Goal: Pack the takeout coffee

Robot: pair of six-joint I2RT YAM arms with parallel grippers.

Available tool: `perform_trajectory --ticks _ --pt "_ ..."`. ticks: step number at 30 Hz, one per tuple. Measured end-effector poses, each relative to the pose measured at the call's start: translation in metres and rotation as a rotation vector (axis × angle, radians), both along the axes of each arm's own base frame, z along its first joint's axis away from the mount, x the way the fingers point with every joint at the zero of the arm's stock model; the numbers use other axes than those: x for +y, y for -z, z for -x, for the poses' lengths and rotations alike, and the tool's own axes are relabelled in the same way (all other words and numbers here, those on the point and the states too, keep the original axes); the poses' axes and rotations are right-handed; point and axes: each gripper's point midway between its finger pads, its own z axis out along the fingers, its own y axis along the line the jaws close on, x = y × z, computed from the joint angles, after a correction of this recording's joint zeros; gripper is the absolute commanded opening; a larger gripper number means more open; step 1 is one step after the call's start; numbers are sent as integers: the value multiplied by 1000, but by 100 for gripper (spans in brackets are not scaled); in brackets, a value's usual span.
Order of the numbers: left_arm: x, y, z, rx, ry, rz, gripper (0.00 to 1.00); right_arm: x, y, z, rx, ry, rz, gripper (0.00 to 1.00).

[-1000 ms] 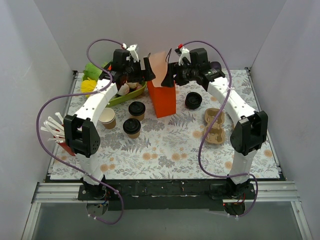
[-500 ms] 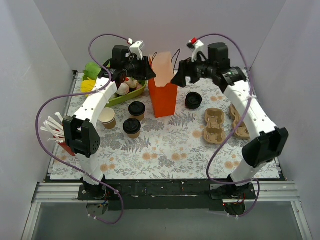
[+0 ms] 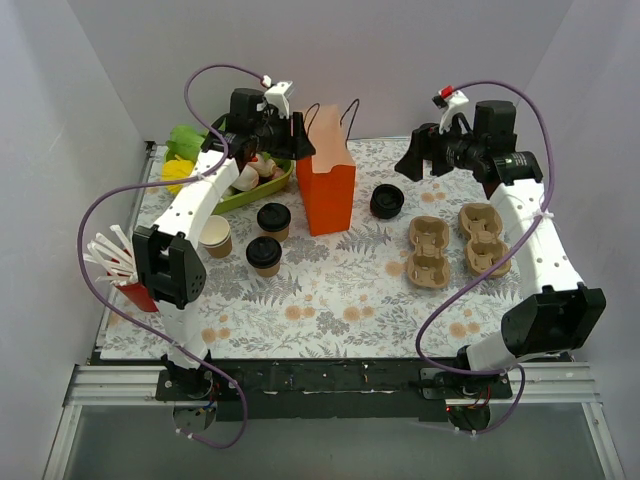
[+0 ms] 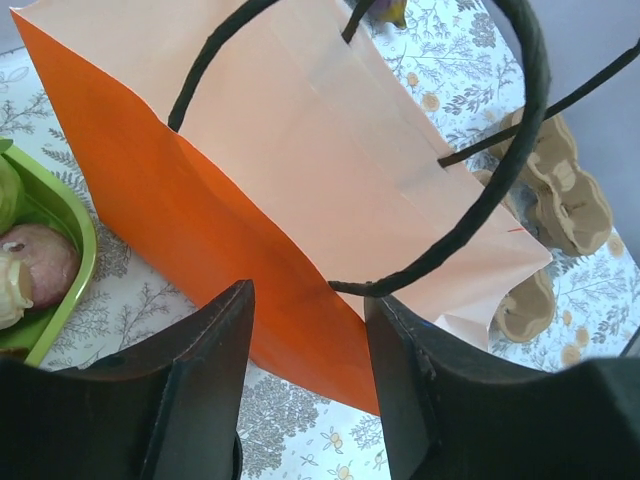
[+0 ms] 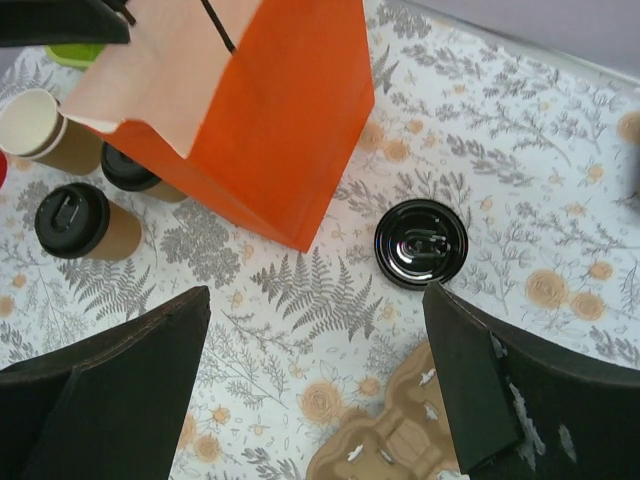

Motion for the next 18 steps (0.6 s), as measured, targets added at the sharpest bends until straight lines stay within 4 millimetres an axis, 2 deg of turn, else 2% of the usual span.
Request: perform_trajectory --ticks 3,6,11,15,18 --pt "-2 0 -1 -13 -6 -27 47 -4 21 3 37 -1 36 94" --pt "-6 -2 1 -34 -6 -58 49 -8 33 3 46 4 73 94" --pt "-15 -7 5 -82 -17 -131 49 -10 40 3 56 11 91 94" --pt "-20 -3 8 -93 -30 -178 44 -10 40 3 56 11 91 94" --pt "-14 1 6 -96 -59 -212 37 -11 41 3 58 11 91 94"
